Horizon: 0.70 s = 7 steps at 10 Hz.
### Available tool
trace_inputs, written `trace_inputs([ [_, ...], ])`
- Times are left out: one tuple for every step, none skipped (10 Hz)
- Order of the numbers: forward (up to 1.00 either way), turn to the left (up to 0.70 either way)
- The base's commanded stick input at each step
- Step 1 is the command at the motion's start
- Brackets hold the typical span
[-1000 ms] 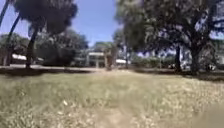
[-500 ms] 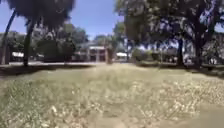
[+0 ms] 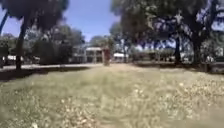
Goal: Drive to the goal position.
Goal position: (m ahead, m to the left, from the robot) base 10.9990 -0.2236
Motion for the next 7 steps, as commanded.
trace_inputs([
  [0.7, 0.0],
  [0.7, 0.0],
  [0.7, 0.0],
  [0.7, 0.0],
  [0.7, 0.0],
  [0.7, 0.0],
  [0.7, 0.0],
])
